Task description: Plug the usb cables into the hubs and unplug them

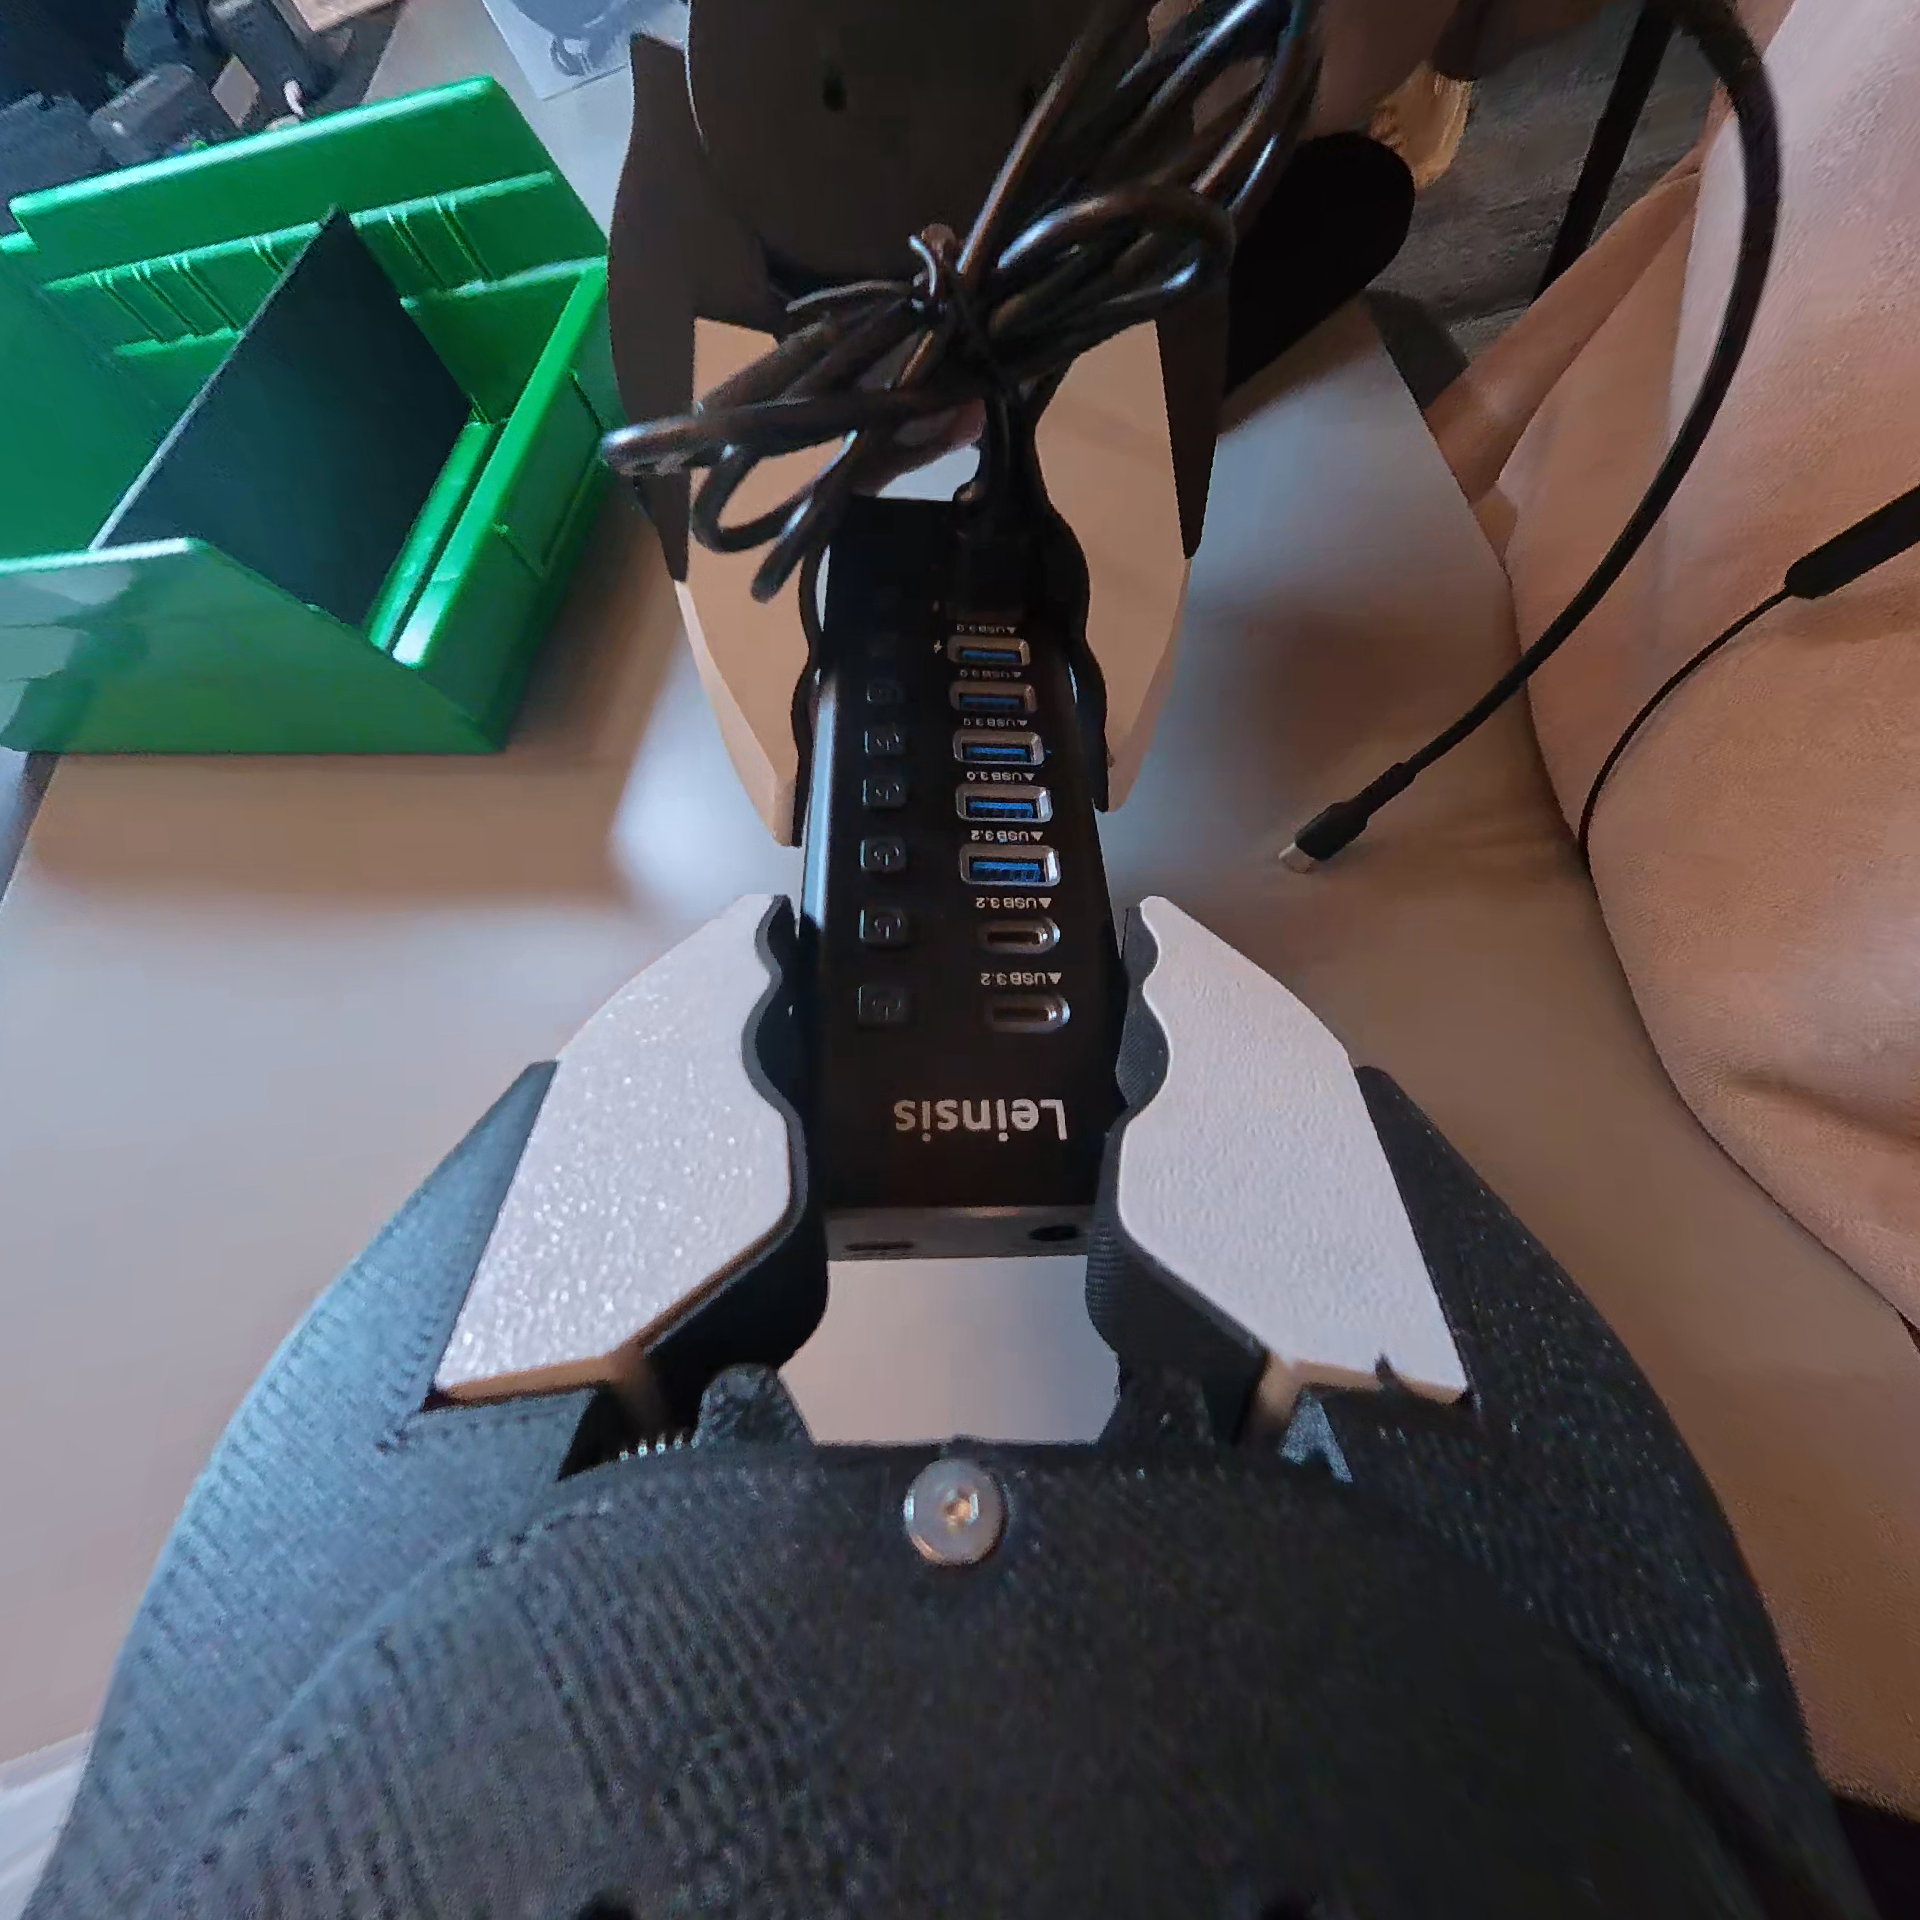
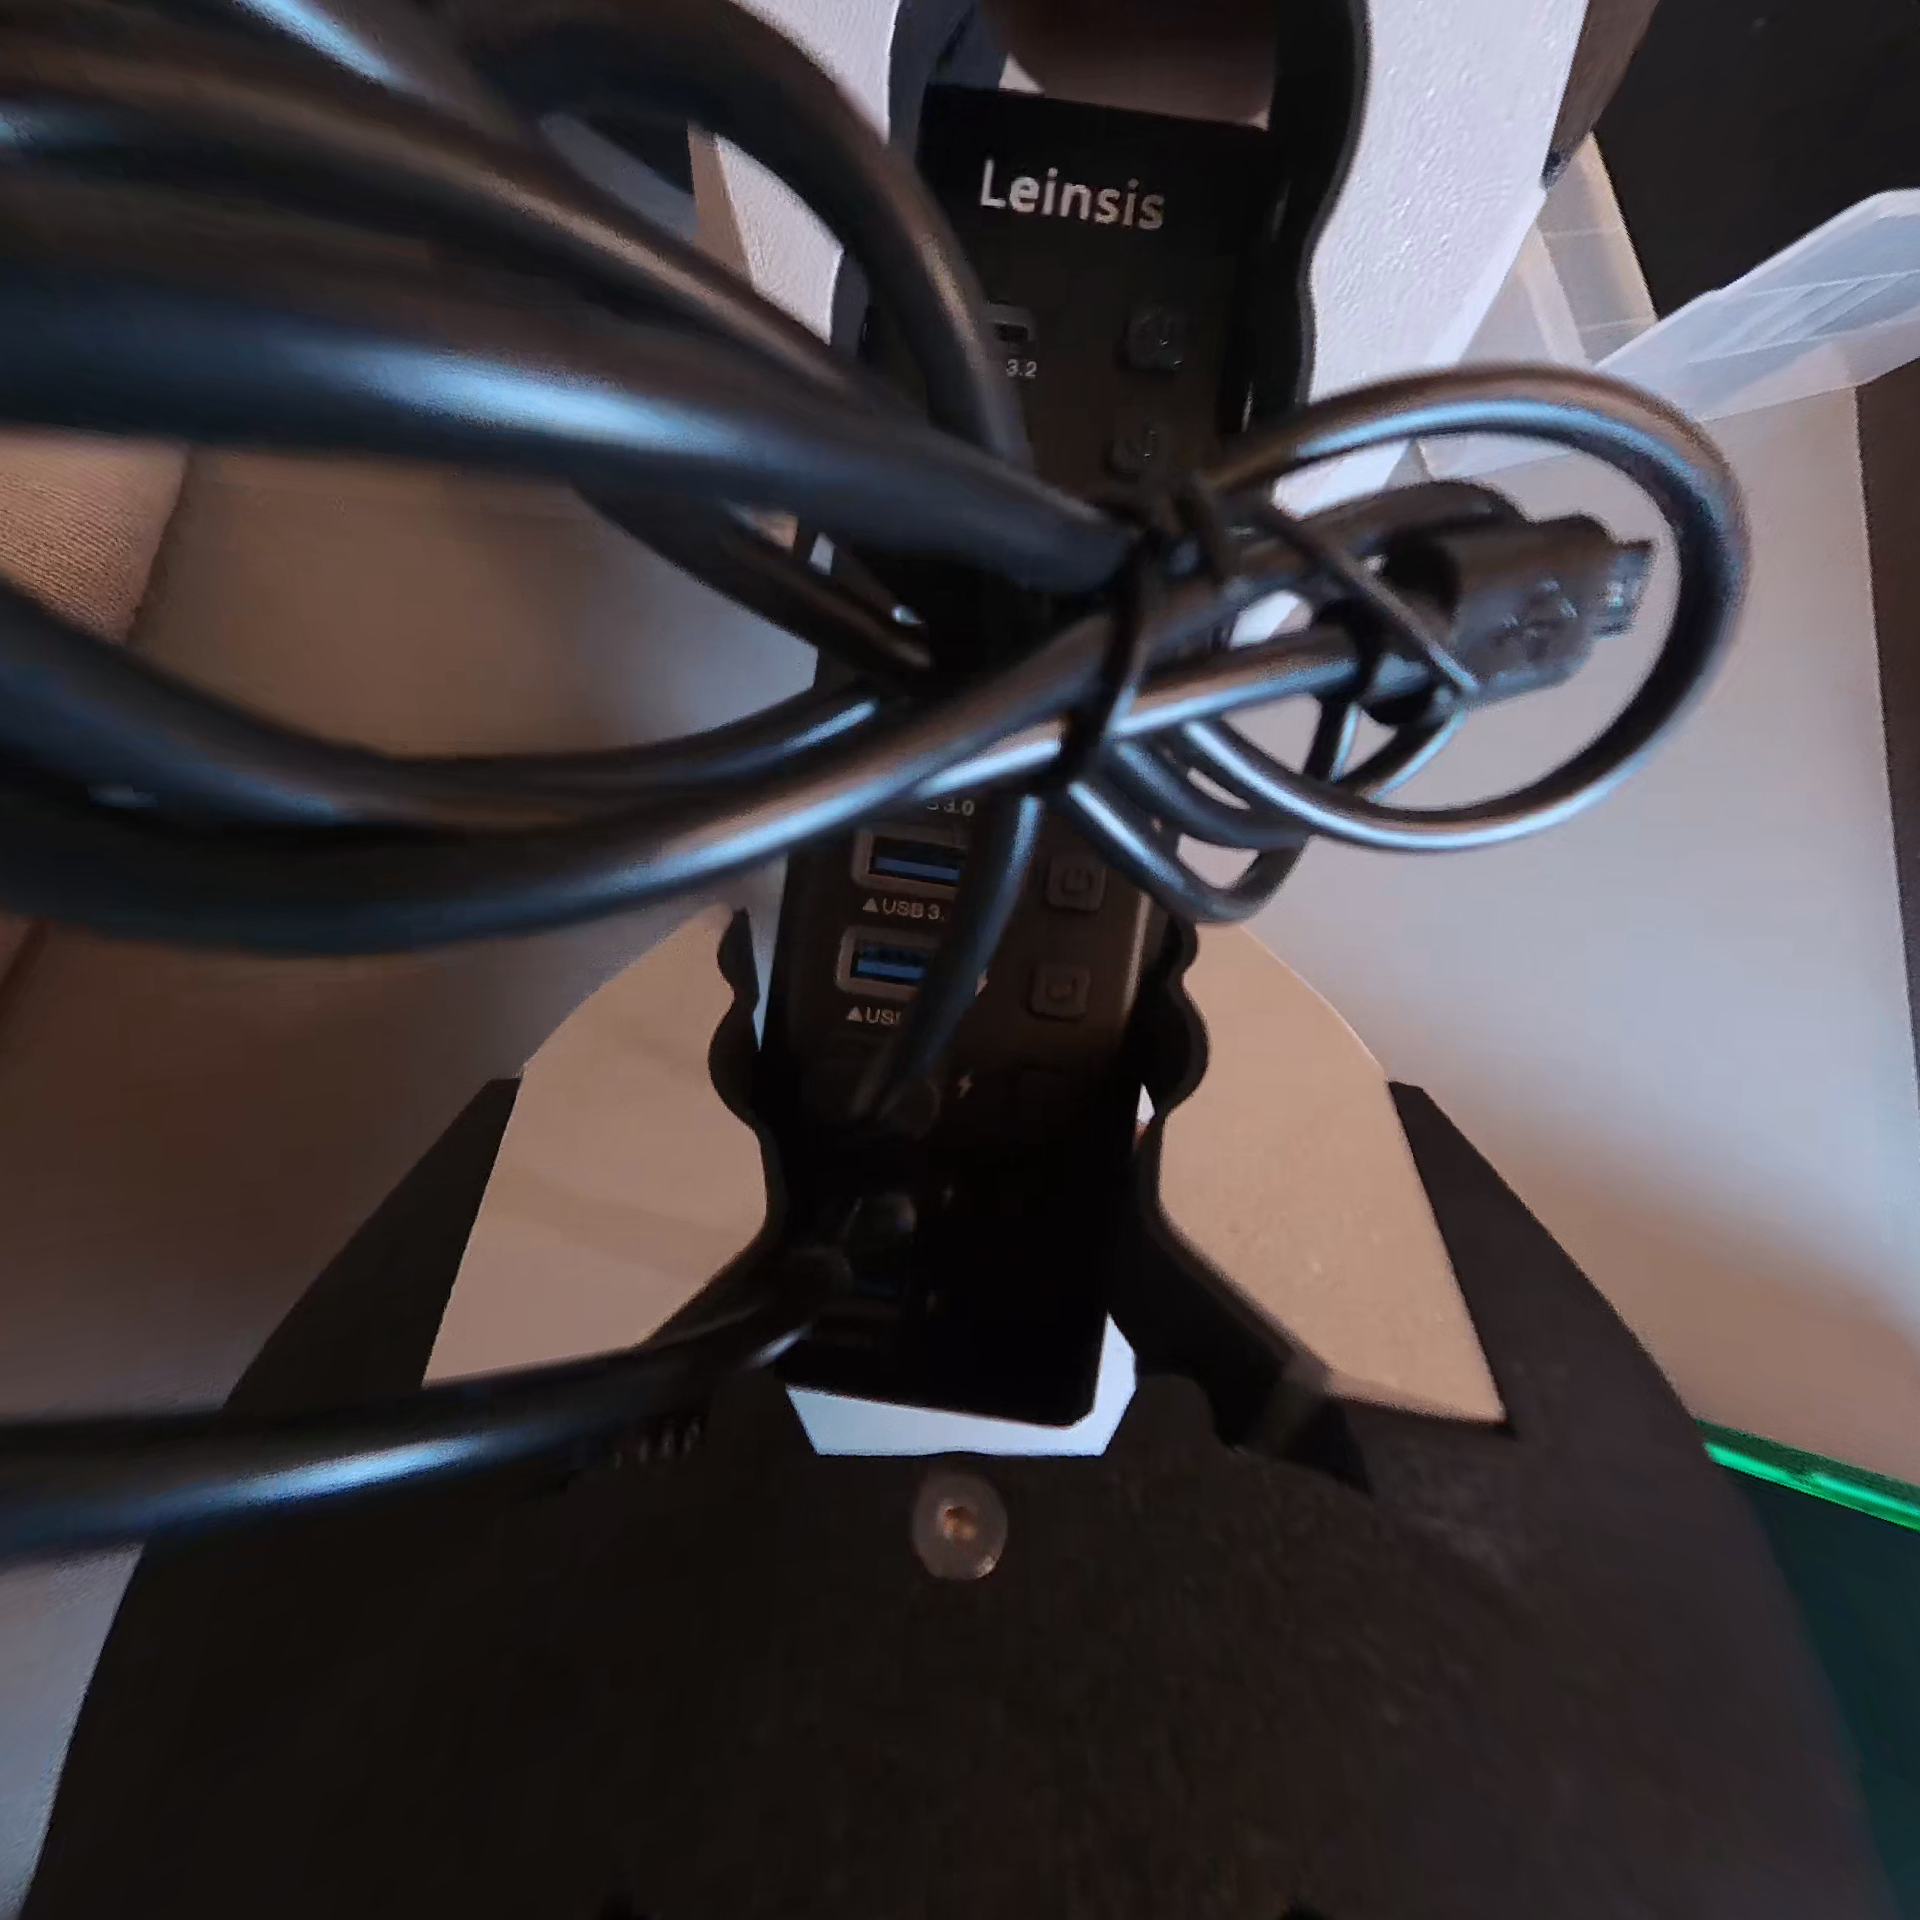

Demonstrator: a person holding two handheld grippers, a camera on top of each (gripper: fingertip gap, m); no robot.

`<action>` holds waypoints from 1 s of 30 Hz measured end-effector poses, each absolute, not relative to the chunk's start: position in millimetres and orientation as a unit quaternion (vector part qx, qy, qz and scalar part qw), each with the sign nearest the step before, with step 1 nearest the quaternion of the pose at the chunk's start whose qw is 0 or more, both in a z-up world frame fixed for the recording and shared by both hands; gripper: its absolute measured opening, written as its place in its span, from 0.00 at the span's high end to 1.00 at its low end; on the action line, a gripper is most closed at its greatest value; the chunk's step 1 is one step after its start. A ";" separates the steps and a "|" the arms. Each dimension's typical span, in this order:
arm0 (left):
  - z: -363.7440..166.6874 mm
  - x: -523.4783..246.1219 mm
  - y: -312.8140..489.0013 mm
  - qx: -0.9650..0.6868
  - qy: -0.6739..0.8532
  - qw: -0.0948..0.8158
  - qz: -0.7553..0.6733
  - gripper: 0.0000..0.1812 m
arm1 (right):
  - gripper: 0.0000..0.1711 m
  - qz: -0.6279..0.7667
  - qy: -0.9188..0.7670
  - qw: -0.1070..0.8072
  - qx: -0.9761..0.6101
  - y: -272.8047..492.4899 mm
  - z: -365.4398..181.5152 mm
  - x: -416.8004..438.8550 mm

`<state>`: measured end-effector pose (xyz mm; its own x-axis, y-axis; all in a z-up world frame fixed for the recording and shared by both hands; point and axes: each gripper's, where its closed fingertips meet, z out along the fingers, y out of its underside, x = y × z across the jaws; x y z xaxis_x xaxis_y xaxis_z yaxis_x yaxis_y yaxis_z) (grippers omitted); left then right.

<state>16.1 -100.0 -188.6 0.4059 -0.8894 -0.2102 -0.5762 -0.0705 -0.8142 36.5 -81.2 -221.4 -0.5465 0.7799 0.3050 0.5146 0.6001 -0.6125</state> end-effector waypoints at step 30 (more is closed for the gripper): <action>-165.9 -47.2 -65.4 -0.731 0.256 0.592 -0.222 0.74 | 0.58 -0.175 -0.661 0.399 -0.611 359.1 -129.3 89.4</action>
<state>-47.2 -65.4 -165.9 0.7699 -0.6378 0.0216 -0.1122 -0.1687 -0.9793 89.4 359.1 -129.3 0.0655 0.6680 0.7413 0.9469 0.1927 -0.2573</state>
